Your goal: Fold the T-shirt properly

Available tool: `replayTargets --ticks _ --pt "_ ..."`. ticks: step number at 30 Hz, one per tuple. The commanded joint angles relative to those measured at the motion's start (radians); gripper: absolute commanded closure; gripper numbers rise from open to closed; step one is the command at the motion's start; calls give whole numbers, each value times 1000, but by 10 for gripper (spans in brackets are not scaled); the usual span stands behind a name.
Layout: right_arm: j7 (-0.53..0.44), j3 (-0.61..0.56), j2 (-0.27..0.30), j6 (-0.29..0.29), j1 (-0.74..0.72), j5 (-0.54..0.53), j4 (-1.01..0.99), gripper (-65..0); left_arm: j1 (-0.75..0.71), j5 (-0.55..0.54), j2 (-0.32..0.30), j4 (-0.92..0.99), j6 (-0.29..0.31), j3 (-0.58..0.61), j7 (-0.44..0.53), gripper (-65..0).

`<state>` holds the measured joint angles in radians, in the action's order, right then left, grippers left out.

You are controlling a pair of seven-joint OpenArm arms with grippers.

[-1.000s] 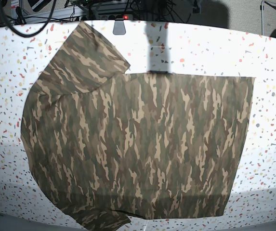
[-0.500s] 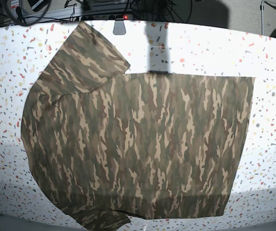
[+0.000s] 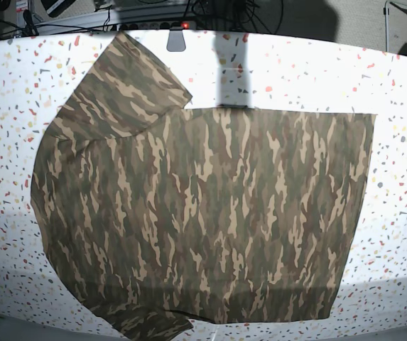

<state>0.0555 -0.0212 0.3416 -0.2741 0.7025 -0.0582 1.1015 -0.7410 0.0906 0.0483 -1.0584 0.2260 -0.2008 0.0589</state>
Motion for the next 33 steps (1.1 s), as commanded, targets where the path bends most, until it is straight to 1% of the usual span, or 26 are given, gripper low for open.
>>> replayTargets --ticks 1,4,6,9,14,17,20,22,24,27,30,33 --pt "-1 1 15 -6 40 -6 46 -36 -40 -2 4 -52 15 0 15 -44" --pt "23 1 43 -6 121 -34 170 -36 -117 -3 4 -187 18 0 -3 -44" --pt "45 1 70 -6 175 -59 253 -36 -160 -1 4 -280 18 0 -49 -44" --pt "68 1 108 -6 261 -58 383 -36 -211 -1 4 -416 21 0 -107 -44" --pt "134 2 188 -5 395 -57 594 -36 -287 -1 4 -626 79 0 -157 -44" --pt "179 2 224 32 459 -54 702 -36 -321 2 2 -727 82 0 -174 -44" --pt "212 13 247 75 509 -46 794 -36 -340 71 0 -809 87 0 -177 -44" --pt "226 35 257 77 532 -30 847 -36 -340 141 -4 -853 107 0 -179 -44" --pt "237 63 256 77 550 10 897 -36 -337 196 -27 -895 137 0 -179 -44" --pt "249 109 257 77 558 54 964 -36 -334 259 -94 -951 153 0 -165 -44" --pt "253 156 257 77 558 58 1028 -36 -334 282 -188 -1009 152 0 -135 -44" --pt "252 190 257 77 558 59 1087 -36 -334 287 -295 -1078 153 0 -117 -44"
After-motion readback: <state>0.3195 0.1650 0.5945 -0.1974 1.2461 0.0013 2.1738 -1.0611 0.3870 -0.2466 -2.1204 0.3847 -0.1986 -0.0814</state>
